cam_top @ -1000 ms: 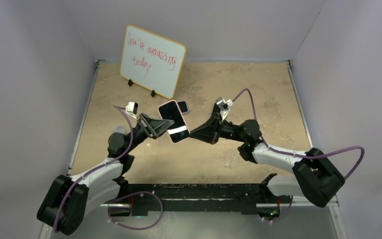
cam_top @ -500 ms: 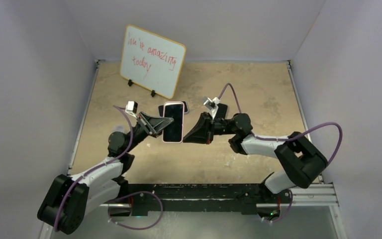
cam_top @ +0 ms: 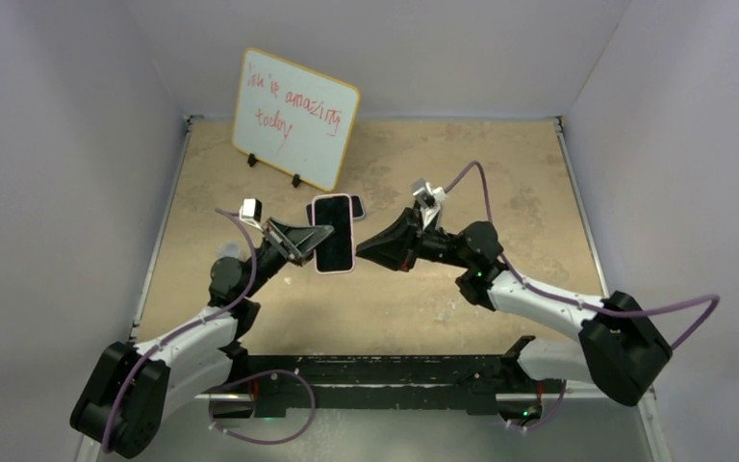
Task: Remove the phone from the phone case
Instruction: Remove the phone case from the phone.
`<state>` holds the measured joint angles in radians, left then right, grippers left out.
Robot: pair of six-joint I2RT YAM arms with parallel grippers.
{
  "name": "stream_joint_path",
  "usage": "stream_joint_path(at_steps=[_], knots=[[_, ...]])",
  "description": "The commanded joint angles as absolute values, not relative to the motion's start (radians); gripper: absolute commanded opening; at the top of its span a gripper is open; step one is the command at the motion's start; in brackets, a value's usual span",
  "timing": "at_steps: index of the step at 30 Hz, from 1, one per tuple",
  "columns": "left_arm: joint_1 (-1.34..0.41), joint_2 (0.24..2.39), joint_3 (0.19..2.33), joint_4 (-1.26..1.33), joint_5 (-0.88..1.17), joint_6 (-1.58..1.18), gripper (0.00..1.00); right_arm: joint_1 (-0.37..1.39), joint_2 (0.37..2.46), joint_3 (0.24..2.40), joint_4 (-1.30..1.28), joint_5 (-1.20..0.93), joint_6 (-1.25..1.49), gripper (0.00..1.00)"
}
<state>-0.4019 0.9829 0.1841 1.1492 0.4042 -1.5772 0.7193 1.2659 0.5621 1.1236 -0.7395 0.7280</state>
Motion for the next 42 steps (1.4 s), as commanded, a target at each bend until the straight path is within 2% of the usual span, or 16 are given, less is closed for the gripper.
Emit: stream_joint_path(at_steps=[1, 3, 6, 10, 13, 21, 33, 42], knots=[[-0.417, 0.922, 0.17, 1.141, 0.31, -1.524, 0.0, 0.763, 1.153, 0.519, 1.02, -0.411, 0.731, 0.27], [-0.417, 0.886, 0.167, 1.109, 0.266, -1.511, 0.0, 0.804, 1.123, 0.482, 1.043, -0.326, 0.771, 0.36], [-0.417, 0.849, 0.15, 1.096, 0.214, -1.503, 0.0, 0.853, 1.088, 0.423, 1.1, -0.202, 0.843, 0.43], [-0.417, 0.827, 0.136, 1.106, 0.17, -1.509, 0.0, 0.901, 1.08, 0.37, 1.136, -0.061, 0.912, 0.5], [-0.417, 0.829, 0.133, 1.126, 0.156, -1.518, 0.0, 0.93, 1.117, 0.371, 1.161, -0.038, 0.925, 0.52], [-0.417, 0.856, 0.124, 1.187, 0.157, -1.556, 0.0, 0.971, 1.284, 0.429, 1.295, -0.064, 0.962, 0.51], [-0.417, 0.853, 0.11, 1.204, 0.156, -1.573, 0.0, 0.973, 1.315, 0.467, 1.305, -0.057, 0.951, 0.49], [-0.417, 0.841, 0.102, 1.192, 0.14, -1.578, 0.0, 0.972, 1.369, 0.487, 1.353, -0.13, 0.962, 0.31]])
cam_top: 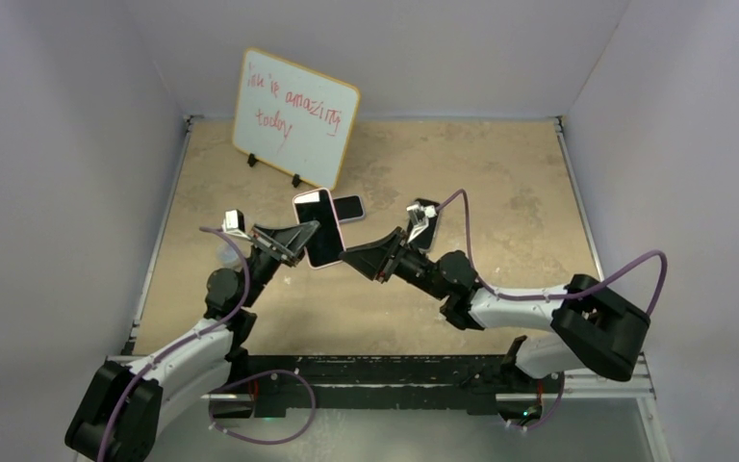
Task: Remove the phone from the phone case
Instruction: Remove the phone case from the phone.
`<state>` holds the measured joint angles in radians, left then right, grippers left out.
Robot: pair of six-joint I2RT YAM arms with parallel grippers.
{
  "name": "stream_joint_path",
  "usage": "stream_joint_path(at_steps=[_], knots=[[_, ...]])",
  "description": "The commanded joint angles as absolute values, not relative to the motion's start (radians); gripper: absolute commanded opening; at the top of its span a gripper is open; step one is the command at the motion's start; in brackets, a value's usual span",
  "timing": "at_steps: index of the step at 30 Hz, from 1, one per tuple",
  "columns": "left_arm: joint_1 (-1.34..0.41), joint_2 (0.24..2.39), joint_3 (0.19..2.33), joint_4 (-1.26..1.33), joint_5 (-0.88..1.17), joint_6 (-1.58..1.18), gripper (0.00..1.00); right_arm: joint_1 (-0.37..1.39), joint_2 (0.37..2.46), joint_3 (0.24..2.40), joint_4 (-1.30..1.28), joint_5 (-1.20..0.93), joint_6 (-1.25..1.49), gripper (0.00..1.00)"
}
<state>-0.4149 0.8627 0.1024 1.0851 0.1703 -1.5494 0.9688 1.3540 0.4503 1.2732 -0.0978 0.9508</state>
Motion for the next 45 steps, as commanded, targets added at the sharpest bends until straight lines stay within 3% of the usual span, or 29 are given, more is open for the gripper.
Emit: stream_joint_path(at_steps=[1, 9, 15, 19, 40, 43, 45], knots=[[-0.417, 0.839, 0.101, 1.192, 0.137, -1.579, 0.0, 0.974, 1.374, 0.487, 1.356, -0.139, 0.962, 0.3], [-0.417, 0.829, 0.101, 1.186, 0.138, -1.578, 0.0, 0.973, 1.391, 0.497, 1.359, -0.164, 0.962, 0.31], [-0.417, 0.832, 0.102, 1.193, 0.201, -1.569, 0.0, 0.97, 1.382, 0.517, 1.295, -0.216, 0.971, 0.0], [-0.417, 0.843, 0.094, 1.195, 0.26, -1.55, 0.0, 0.97, 1.328, 0.543, 1.161, -0.225, 0.935, 0.0], [-0.412, 0.851, 0.097, 1.165, 0.465, -1.447, 0.31, 0.831, 1.138, 0.56, 0.865, -0.381, 0.867, 0.0], [-0.411, 0.865, 0.106, 1.165, 0.488, -1.437, 0.31, 0.819, 1.137, 0.574, 0.846, -0.396, 0.861, 0.0], [-0.411, 0.869, 0.103, 1.174, 0.492, -1.437, 0.25, 0.812, 1.139, 0.582, 0.837, -0.401, 0.859, 0.0]])
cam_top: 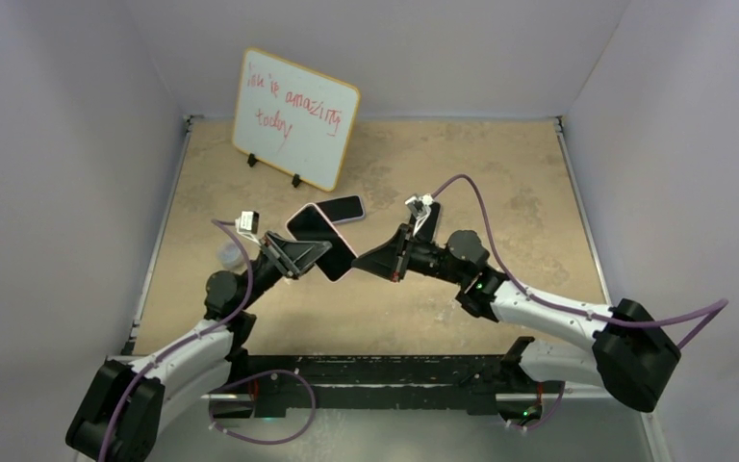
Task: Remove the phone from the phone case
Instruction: Remove the phone case from the phone.
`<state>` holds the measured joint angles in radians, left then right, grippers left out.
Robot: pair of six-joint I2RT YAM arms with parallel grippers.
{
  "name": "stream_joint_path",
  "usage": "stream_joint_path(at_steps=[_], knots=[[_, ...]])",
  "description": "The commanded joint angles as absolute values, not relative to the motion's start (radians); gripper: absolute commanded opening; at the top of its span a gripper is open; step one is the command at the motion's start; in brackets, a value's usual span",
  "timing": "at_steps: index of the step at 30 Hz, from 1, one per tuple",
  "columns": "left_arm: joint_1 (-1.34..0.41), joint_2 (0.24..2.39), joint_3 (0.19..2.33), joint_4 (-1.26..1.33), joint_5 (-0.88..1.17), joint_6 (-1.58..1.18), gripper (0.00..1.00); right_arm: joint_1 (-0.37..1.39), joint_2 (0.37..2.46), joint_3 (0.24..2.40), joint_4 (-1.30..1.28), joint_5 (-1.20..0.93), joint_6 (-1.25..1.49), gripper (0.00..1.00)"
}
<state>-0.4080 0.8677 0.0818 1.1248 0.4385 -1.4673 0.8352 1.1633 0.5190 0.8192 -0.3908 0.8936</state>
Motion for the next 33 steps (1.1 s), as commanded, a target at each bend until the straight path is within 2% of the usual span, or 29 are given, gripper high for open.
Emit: stream_joint_path(at_steps=[1, 2, 4, 5, 7, 11, 15, 20, 33], knots=[[-0.412, 0.87, 0.101, 1.174, 0.489, -1.437, 0.22, 0.809, 1.14, 0.584, 0.835, -0.4, 0.859, 0.0], [-0.412, 0.868, 0.099, 1.176, 0.487, -1.439, 0.17, 0.806, 1.141, 0.584, 0.835, -0.4, 0.857, 0.0], [-0.411, 0.867, 0.098, 1.181, 0.479, -1.441, 0.01, 0.804, 1.142, 0.583, 0.838, -0.395, 0.855, 0.0], [-0.412, 0.865, 0.096, 1.181, 0.473, -1.445, 0.0, 0.803, 1.142, 0.58, 0.839, -0.385, 0.854, 0.0], [-0.412, 0.861, 0.086, 1.187, 0.451, -1.463, 0.0, 0.801, 1.14, 0.57, 0.85, -0.364, 0.86, 0.03], [-0.411, 0.84, 0.068, 1.193, 0.399, -1.49, 0.0, 0.801, 1.132, 0.516, 0.957, -0.314, 0.911, 0.28], [-0.411, 0.842, 0.055, 1.199, 0.367, -1.515, 0.0, 0.807, 1.172, 0.44, 1.107, -0.211, 0.993, 0.35], [-0.412, 0.86, 0.045, 1.238, 0.339, -1.546, 0.0, 0.823, 1.259, 0.377, 1.338, -0.159, 1.092, 0.36], [-0.413, 0.842, 0.042, 1.237, 0.295, -1.568, 0.0, 0.854, 1.305, 0.404, 1.358, -0.166, 1.102, 0.37]])
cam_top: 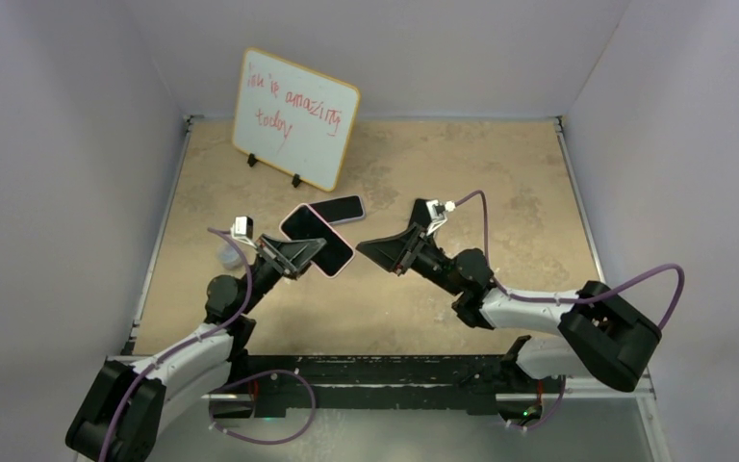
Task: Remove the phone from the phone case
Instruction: Remove the phone case from the phone.
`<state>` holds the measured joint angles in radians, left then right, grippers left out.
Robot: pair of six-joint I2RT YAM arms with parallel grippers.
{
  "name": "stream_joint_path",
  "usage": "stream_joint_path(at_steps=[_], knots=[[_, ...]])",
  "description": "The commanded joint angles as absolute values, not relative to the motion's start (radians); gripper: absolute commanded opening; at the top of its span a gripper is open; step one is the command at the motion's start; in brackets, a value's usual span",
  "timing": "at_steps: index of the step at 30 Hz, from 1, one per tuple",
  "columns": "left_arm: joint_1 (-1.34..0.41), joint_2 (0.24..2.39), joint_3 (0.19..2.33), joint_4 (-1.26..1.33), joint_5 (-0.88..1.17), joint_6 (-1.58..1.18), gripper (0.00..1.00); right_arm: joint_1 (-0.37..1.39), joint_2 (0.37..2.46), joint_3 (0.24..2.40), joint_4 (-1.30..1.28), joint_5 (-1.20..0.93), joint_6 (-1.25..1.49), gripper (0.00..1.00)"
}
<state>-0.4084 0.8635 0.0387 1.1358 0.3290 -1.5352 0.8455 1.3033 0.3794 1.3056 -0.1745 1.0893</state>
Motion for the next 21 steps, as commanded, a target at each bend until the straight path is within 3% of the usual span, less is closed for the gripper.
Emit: stream_joint_path(at_steps=[1, 10, 21], knots=[[-0.413, 0.842, 0.043, 1.241, 0.294, -1.572, 0.0, 0.855, 1.307, 0.406, 1.353, -0.166, 1.099, 0.38], [-0.413, 0.843, 0.054, 1.245, 0.297, -1.576, 0.0, 0.867, 1.337, 0.426, 1.352, -0.177, 1.1, 0.37], [-0.413, 0.853, 0.057, 1.27, 0.305, -1.585, 0.0, 0.867, 1.345, 0.442, 1.348, -0.199, 1.09, 0.29]])
